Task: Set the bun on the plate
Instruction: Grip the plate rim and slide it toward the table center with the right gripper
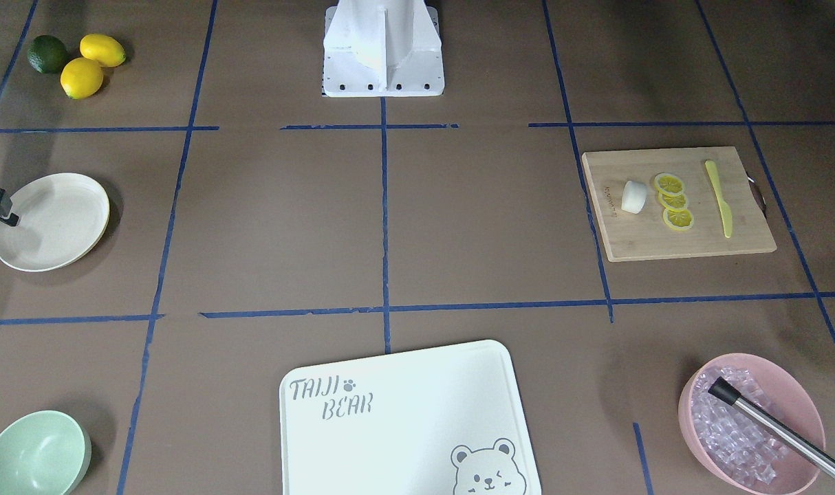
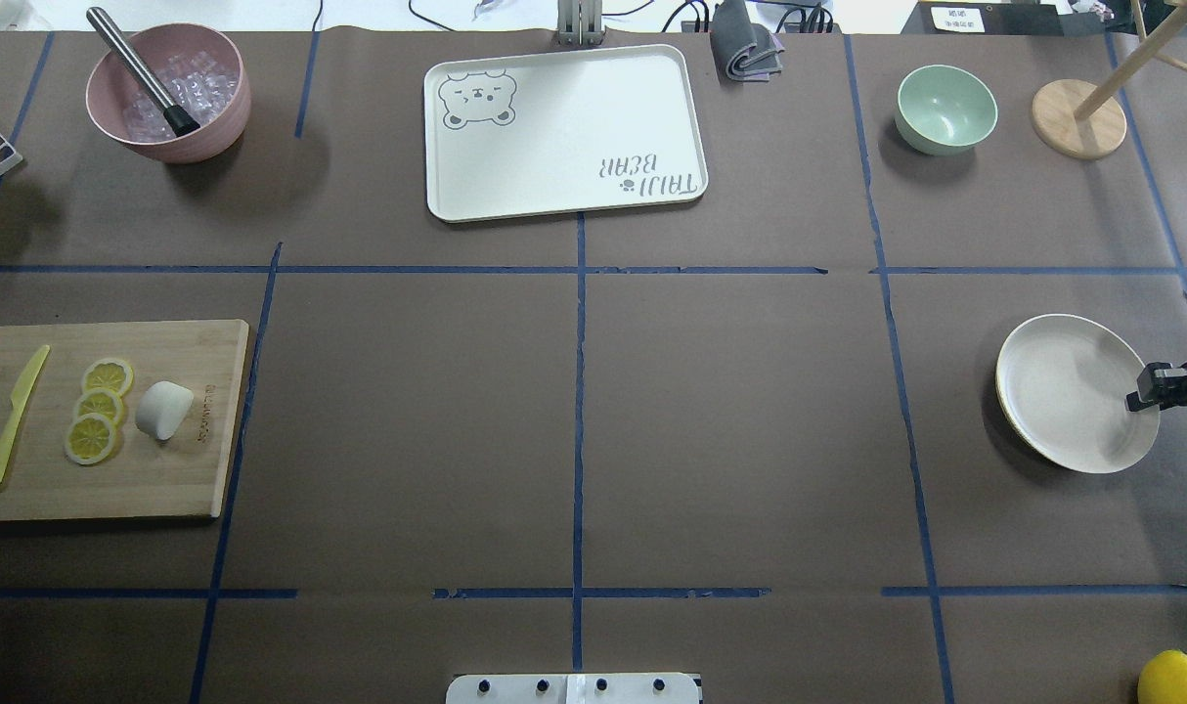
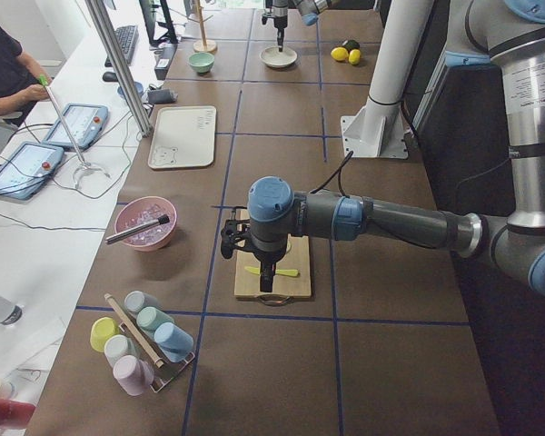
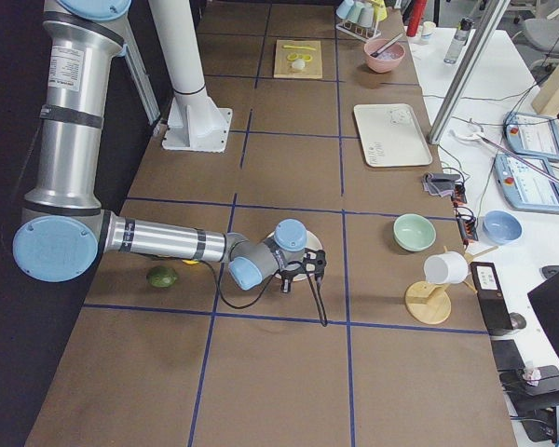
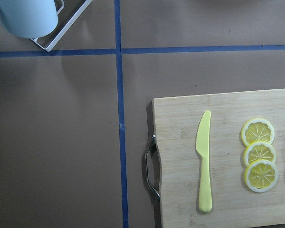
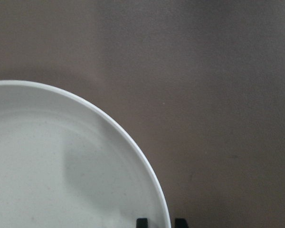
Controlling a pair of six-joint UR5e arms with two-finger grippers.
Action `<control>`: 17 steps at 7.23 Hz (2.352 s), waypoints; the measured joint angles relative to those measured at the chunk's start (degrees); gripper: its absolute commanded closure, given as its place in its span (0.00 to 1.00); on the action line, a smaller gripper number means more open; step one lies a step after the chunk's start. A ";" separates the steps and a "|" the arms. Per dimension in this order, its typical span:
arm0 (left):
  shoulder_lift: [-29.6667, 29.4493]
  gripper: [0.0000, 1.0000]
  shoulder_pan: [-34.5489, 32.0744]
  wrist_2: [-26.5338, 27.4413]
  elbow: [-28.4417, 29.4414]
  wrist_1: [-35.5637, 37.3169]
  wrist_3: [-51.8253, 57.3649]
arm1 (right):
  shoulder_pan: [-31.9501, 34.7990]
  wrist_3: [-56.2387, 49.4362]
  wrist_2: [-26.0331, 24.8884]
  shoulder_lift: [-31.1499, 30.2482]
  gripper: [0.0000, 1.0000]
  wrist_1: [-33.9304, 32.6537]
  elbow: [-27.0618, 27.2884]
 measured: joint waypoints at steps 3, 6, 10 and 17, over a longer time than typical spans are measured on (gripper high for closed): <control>0.00 0.00 0.00 0.00 -0.10 0.00 0.00 | -0.01 7.70 3.45 4.70 1.00 0.13 1.61; 0.02 0.00 0.00 0.00 -0.19 0.00 0.00 | -4.51 27.32 5.64 16.86 1.00 0.27 5.06; 0.00 0.00 0.02 -0.02 -0.09 0.00 0.02 | -20.26 45.16 -5.99 33.04 1.00 0.06 4.84; 0.06 0.00 0.01 -1.53 -0.02 0.00 0.00 | -28.73 47.18 -15.65 38.62 0.98 -0.51 0.07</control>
